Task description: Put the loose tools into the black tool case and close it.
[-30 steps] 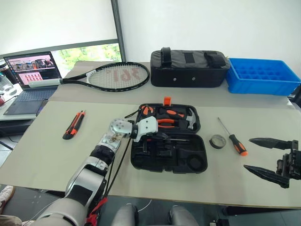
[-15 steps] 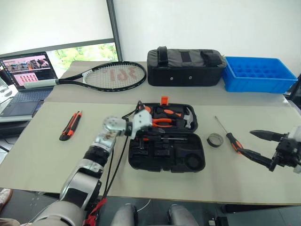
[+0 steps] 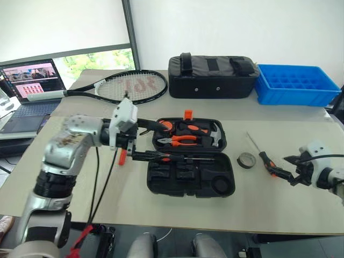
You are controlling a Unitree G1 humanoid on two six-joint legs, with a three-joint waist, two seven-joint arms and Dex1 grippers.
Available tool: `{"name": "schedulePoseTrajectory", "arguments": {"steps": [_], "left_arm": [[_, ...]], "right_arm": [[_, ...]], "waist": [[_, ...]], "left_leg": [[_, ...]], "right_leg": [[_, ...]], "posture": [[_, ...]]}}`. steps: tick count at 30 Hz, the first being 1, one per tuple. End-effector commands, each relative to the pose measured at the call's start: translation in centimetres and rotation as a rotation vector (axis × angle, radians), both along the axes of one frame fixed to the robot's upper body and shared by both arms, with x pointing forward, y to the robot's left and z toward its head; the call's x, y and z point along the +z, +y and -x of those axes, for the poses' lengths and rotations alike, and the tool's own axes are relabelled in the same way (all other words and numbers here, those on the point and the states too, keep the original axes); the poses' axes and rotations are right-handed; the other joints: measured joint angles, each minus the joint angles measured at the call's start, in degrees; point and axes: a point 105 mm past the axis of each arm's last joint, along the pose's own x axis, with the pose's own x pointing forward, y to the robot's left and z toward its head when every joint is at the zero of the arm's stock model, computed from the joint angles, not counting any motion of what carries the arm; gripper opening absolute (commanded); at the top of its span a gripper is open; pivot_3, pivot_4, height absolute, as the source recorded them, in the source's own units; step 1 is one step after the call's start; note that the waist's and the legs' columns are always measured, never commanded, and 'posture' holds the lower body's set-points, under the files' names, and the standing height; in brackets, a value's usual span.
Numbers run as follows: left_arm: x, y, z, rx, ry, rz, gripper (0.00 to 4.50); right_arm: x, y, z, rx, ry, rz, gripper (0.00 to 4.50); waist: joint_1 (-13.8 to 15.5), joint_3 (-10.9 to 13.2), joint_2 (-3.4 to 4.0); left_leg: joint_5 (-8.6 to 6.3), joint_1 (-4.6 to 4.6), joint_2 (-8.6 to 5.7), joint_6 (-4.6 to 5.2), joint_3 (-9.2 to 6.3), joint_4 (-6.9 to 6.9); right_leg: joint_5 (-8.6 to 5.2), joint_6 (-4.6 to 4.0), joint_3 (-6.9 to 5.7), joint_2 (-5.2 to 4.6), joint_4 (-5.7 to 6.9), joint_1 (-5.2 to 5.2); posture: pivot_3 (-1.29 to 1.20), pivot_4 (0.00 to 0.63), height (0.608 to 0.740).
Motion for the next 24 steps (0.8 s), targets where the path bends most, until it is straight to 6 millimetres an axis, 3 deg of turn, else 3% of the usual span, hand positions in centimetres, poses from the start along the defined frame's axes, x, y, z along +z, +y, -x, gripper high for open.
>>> {"name": "schedulePoseTrajectory", "arguments": {"steps": [1,2,5,9,14,19,21,24], "left_arm": [[0.8,0.4,0.7,0.015,-0.026,-0.009,4.44],[0.7,0.6,0.8,0.023,-0.028,-0.022,4.44],[0.6,0.7,1.1,0.035,-0.028,-0.027,4.50],[0.4,0.8,1.4,0.049,-0.027,-0.034,4.50],[0.3,0.9,1.6,0.067,-0.020,-0.034,4.50],[0.3,1.4,1.7,0.097,-0.008,-0.033,4.50],[0.2,1.9,1.7,0.124,-0.003,-0.034,4.50],[0.2,2.8,1.9,0.167,0.008,-0.039,4.50]], "right_arm": [[0.5,-0.8,-0.4,-0.023,0.020,0.030,4.50],[0.5,-0.6,-0.5,-0.020,0.021,0.029,4.50],[0.6,-0.3,-0.8,-0.005,0.020,0.026,3.79],[0.9,-0.3,-1.2,-0.002,-0.005,0.026,2.33],[2.3,-0.9,-2.2,-0.016,-0.092,0.036,0.88],[4.2,-1.1,-3.2,-0.005,-0.188,0.062,0.87],[5.8,0.0,-3.6,0.057,-0.258,0.053,0.87],[7.7,3.1,-3.3,0.253,-0.318,0.042,0.86]], "waist": [[0.03,0.01,-0.01],[0.01,0.01,-0.01],[-0.02,0.01,-0.02],[-0.13,0.01,-0.01],[-0.16,0.01,-0.01],[-0.23,0.02,0.00],[-0.21,0.03,0.01],[-0.38,0.06,0.03]], "left_leg": [[0.00,0.00,-0.01,0.00,0.00,0.01],[0.00,0.00,-0.01,0.00,0.00,0.02],[0.00,0.00,0.01,0.00,-0.01,0.00],[0.00,0.00,0.01,0.00,-0.01,0.00],[0.00,0.00,0.00,0.00,-0.01,0.00],[0.00,0.01,0.01,0.00,0.00,-0.04],[0.00,0.01,0.01,0.00,-0.01,-0.03],[0.00,0.01,0.01,0.00,0.01,-0.04]], "right_leg": [[0.00,0.00,0.00,-0.01,0.00,0.01],[0.00,0.00,0.00,-0.01,-0.01,0.01],[0.00,0.00,-0.01,0.01,-0.01,0.00],[0.00,0.00,0.00,0.00,0.00,0.00],[0.00,0.00,0.01,-0.01,-0.01,-0.01],[0.00,-0.01,0.01,0.00,-0.01,-0.04],[0.00,-0.01,-0.01,0.00,-0.01,-0.04],[0.00,-0.01,0.03,-0.01,-0.01,-0.05]], "posture": [[0.00,0.150,0.707],[0.00,0.150,0.707],[0.00,0.150,0.707],[0.00,0.150,0.707],[0.00,0.150,0.707],[0.00,0.150,0.707],[0.00,0.150,0.707],[0.00,0.150,0.707]]}}
